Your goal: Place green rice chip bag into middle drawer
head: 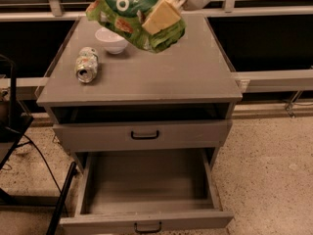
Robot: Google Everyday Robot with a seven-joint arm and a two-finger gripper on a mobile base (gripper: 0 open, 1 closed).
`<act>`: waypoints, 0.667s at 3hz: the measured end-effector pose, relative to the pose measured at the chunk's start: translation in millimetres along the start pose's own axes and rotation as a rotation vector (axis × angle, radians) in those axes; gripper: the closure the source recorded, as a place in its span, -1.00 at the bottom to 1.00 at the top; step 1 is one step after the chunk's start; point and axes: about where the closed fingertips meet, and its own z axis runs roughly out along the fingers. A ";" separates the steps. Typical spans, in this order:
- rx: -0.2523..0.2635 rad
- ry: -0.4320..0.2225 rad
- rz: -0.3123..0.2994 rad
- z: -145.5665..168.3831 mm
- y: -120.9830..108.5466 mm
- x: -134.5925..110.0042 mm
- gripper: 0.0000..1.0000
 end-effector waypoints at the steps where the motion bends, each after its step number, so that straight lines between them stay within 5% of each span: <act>1: 0.018 -0.005 0.015 -23.6 37.0 -4.8 1.00; 2: 0.007 0.014 0.033 -46.1 77.0 -1.5 1.00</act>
Offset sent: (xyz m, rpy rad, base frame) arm -0.1451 -0.0286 0.0224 -0.0251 0.0620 -0.0423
